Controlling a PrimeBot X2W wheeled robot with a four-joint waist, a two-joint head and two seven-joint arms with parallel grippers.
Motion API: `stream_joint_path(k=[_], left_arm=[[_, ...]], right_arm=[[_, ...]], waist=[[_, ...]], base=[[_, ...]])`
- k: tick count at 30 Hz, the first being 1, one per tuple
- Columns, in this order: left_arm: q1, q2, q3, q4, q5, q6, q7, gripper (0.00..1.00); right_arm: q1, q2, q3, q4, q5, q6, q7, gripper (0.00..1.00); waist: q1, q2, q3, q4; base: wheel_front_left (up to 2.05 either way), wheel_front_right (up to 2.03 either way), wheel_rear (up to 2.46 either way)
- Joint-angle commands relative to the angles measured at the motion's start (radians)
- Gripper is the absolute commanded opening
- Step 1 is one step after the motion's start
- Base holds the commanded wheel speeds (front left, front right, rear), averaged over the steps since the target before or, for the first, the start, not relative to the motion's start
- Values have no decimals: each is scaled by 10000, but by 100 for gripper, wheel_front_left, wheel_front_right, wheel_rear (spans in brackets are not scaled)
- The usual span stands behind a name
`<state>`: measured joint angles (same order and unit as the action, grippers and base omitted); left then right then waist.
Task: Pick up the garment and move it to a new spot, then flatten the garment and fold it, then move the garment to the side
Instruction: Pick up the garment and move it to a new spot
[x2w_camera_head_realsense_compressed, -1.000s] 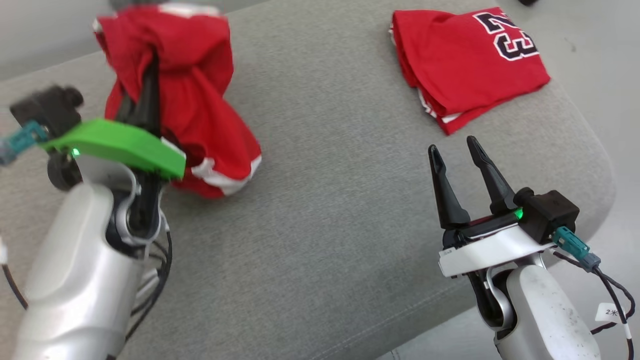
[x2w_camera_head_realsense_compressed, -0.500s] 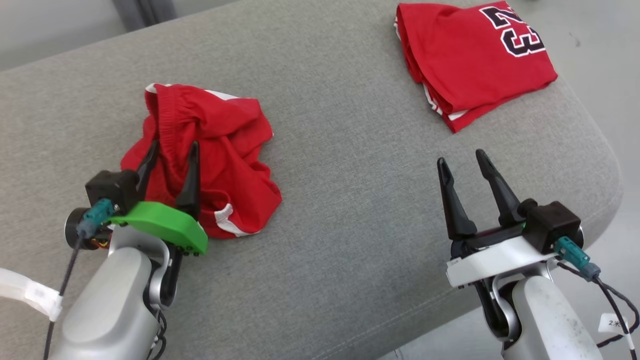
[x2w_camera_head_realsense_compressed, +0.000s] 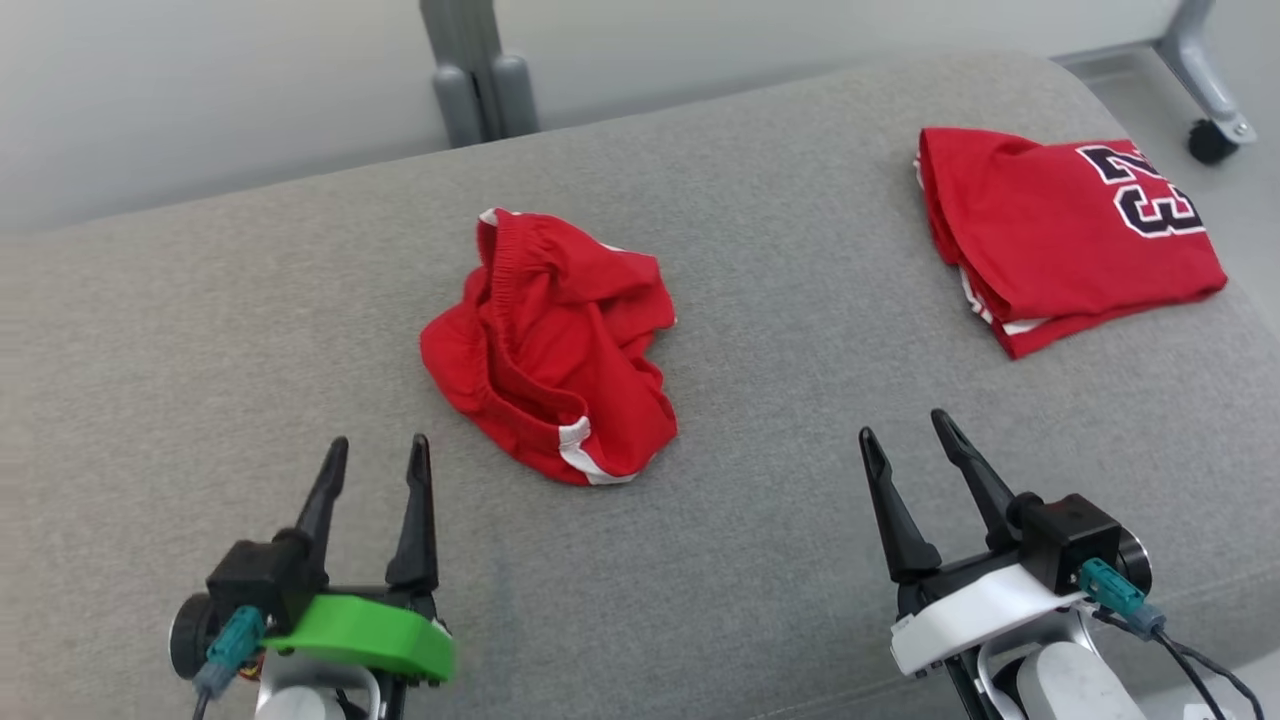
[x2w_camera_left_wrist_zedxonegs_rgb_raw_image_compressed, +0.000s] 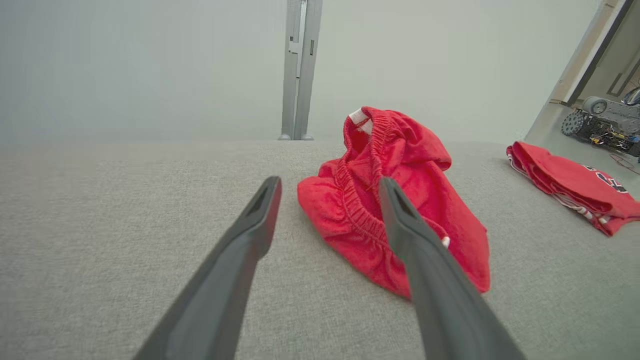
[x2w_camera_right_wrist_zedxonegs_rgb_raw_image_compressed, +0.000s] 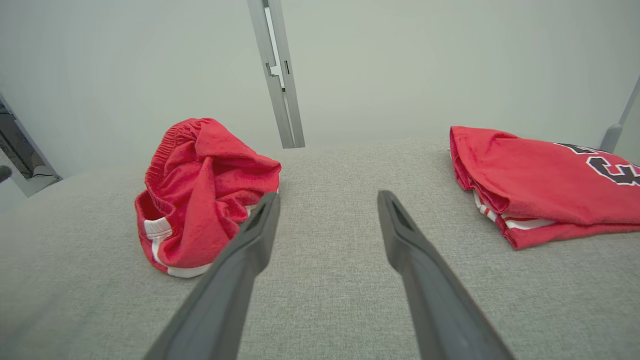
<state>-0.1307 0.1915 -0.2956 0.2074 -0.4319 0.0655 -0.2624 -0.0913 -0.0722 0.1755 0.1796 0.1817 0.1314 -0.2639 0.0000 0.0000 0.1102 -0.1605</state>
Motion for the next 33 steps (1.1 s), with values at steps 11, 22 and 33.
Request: stream_joint_path(k=[11,22,33], left_arm=[[2138,-1104,1977,-1007,1872,-1358,-24,100],[3157,-1393,2427,-1665,2612,-1655,-14,100],[3183,-1407,2438,-1706,2541,-1538,-14,100]], right_arm=[[837,-2,268,57,152,-16,-5,100],[1429,83,-82,-177,92,-16,-5,100],[1562,176,-193,-119,133,-16,-5,100]], waist=[[0,0,-1662,1854],[0,0,-1977,1943],[0,0,-2047,1873]], base=[[0,0,0],[0,0,0],[0,0,0]])
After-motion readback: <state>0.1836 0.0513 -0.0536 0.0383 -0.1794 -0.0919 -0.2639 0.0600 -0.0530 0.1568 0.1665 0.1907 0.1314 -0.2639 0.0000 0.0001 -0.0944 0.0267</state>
